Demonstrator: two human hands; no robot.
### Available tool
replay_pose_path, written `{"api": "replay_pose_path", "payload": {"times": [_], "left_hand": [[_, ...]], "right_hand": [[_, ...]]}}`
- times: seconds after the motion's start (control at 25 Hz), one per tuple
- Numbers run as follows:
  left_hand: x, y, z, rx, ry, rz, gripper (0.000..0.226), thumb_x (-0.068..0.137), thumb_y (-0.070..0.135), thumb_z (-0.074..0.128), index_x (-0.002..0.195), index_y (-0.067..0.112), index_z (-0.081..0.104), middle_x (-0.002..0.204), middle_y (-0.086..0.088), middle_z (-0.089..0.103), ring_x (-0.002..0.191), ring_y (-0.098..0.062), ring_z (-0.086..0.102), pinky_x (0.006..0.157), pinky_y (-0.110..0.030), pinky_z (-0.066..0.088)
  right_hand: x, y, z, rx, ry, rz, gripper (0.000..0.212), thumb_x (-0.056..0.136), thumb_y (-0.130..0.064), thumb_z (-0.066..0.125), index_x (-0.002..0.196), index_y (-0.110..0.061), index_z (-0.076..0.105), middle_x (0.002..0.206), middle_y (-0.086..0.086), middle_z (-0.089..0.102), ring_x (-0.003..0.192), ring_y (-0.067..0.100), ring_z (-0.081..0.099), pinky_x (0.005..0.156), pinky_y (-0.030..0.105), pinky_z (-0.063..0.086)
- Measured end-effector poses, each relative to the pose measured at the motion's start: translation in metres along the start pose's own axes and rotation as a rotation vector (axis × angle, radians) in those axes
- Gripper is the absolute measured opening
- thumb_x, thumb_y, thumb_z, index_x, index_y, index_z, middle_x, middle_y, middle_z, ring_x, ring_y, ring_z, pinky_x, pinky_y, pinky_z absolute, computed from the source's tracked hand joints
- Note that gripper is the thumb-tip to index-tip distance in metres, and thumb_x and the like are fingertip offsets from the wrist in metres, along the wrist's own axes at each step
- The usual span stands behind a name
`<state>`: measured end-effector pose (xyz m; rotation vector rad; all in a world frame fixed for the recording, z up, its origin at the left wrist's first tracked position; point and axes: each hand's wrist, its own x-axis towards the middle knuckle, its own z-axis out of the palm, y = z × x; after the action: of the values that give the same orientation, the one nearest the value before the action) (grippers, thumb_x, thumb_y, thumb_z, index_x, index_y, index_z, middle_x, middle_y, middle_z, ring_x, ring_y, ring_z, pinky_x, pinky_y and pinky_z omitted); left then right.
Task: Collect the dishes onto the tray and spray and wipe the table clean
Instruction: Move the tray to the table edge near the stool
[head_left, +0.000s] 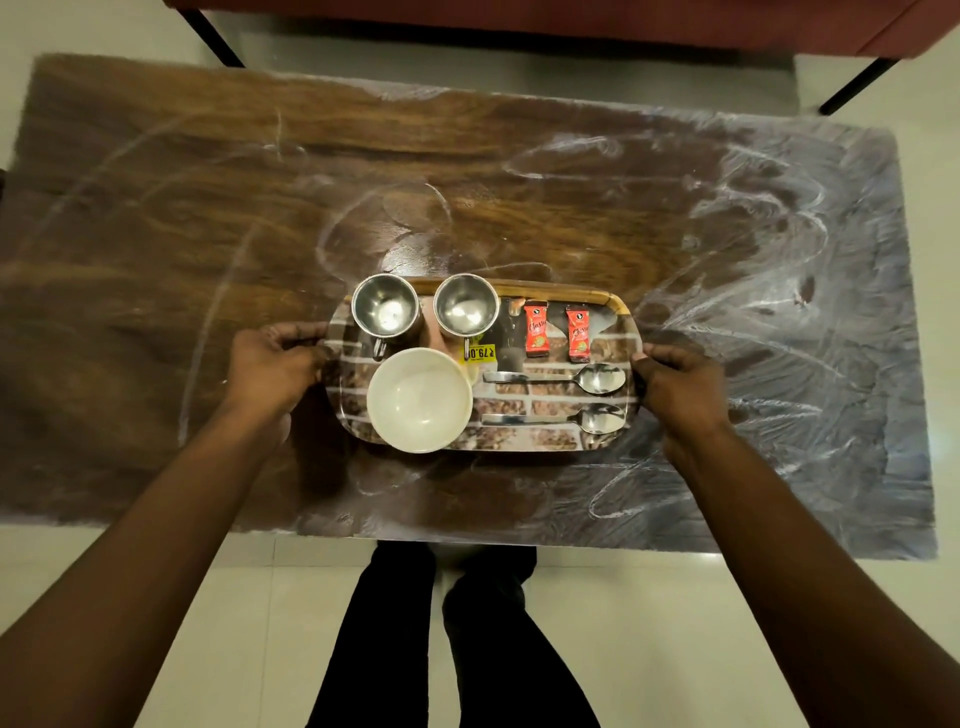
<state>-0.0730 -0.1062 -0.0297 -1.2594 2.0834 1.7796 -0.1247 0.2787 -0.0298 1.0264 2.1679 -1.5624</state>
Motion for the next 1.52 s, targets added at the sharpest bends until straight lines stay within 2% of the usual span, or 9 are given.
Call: {"api": "replay_pose_path", "payload": {"times": [0.08, 0.28, 0.36, 0.52, 0.72, 0.96, 1.16, 1.32, 1.52], "left_hand": [[-0.010, 0.008, -0.017, -0.039, 0.004, -0.003, 0.025, 0.092, -0.013, 0.066, 0.108, 0.002, 0.078, 0.085, -0.011, 0.079, 0.057, -0.009, 0.075, 0.055, -0.021, 0.063], [-0.049, 0.040, -0.077, -0.173, 0.035, -0.006, 0.023, 0.092, -0.012, 0.065, 0.110, -0.002, 0.078, 0.081, -0.012, 0.082, 0.061, -0.016, 0.076, 0.064, -0.030, 0.066], [-0.060, 0.048, -0.105, -0.189, 0.064, 0.010, 0.024, 0.092, -0.010, 0.068, 0.112, -0.003, 0.078, 0.094, -0.021, 0.081, 0.068, -0.019, 0.076, 0.073, -0.035, 0.066], [-0.076, 0.056, -0.166, -0.237, 0.126, 0.022, 0.022, 0.093, -0.007, 0.070, 0.112, 0.000, 0.080, 0.098, -0.018, 0.081, 0.070, -0.013, 0.079, 0.064, -0.022, 0.064], [-0.096, 0.050, -0.240, -0.339, 0.192, -0.003, 0.022, 0.093, -0.010, 0.068, 0.104, 0.004, 0.081, 0.095, -0.013, 0.084, 0.071, -0.017, 0.080, 0.065, -0.024, 0.066], [-0.103, 0.036, -0.313, -0.459, 0.304, -0.046, 0.024, 0.089, -0.009, 0.073, 0.112, -0.001, 0.078, 0.103, -0.025, 0.079, 0.081, -0.029, 0.075, 0.070, -0.028, 0.067], [-0.100, 0.029, -0.343, -0.536, 0.357, -0.102, 0.021, 0.092, -0.011, 0.069, 0.109, -0.002, 0.076, 0.091, -0.015, 0.081, 0.070, -0.020, 0.078, 0.069, -0.028, 0.067], [-0.082, 0.016, -0.347, -0.611, 0.386, -0.148, 0.016, 0.092, -0.011, 0.070, 0.100, 0.002, 0.075, 0.080, -0.009, 0.083, 0.067, -0.016, 0.081, 0.062, -0.026, 0.068], [-0.047, 0.000, -0.330, -0.698, 0.437, -0.241, 0.016, 0.090, -0.011, 0.072, 0.105, -0.004, 0.072, 0.091, -0.019, 0.082, 0.072, -0.023, 0.082, 0.069, -0.035, 0.070]], "right_hand": [[-0.011, -0.014, 0.003, -0.015, -0.020, -0.041, 0.015, 0.099, -0.003, 0.068, 0.112, -0.001, 0.076, 0.092, 0.017, 0.078, 0.073, 0.024, 0.070, 0.073, 0.046, 0.062], [-0.058, -0.074, 0.018, -0.031, -0.076, -0.108, 0.008, 0.098, -0.002, 0.069, 0.103, -0.004, 0.075, 0.079, 0.006, 0.074, 0.064, 0.016, 0.069, 0.051, 0.027, 0.059], [-0.077, -0.099, 0.030, -0.027, -0.119, -0.125, 0.007, 0.099, -0.001, 0.069, 0.099, -0.007, 0.073, 0.083, 0.008, 0.074, 0.063, 0.014, 0.068, 0.053, 0.025, 0.060], [-0.108, -0.146, 0.069, -0.080, -0.183, -0.182, 0.013, 0.097, -0.001, 0.071, 0.091, -0.012, 0.074, 0.093, 0.014, 0.077, 0.073, 0.020, 0.071, 0.068, 0.037, 0.062], [-0.150, -0.194, 0.137, -0.196, -0.279, -0.264, 0.018, 0.097, -0.002, 0.071, 0.087, -0.016, 0.077, 0.087, 0.008, 0.079, 0.073, 0.020, 0.073, 0.063, 0.033, 0.058], [-0.195, -0.241, 0.231, -0.298, -0.344, -0.310, 0.014, 0.097, -0.001, 0.069, 0.097, -0.011, 0.079, 0.090, 0.011, 0.079, 0.066, 0.019, 0.073, 0.060, 0.036, 0.061], [-0.206, -0.277, 0.312, -0.374, -0.421, -0.358, 0.012, 0.095, 0.000, 0.071, 0.101, -0.008, 0.077, 0.087, 0.009, 0.076, 0.064, 0.015, 0.074, 0.058, 0.030, 0.064], [-0.190, -0.297, 0.387, -0.427, -0.469, -0.402, 0.012, 0.090, -0.003, 0.078, 0.099, -0.011, 0.081, 0.094, 0.014, 0.080, 0.083, 0.030, 0.080, 0.080, 0.047, 0.067], [-0.170, -0.314, 0.471, -0.541, -0.568, -0.493, 0.012, 0.090, -0.003, 0.079, 0.098, -0.012, 0.080, 0.091, 0.011, 0.078, 0.057, 0.009, 0.071, 0.060, 0.028, 0.060]]}}
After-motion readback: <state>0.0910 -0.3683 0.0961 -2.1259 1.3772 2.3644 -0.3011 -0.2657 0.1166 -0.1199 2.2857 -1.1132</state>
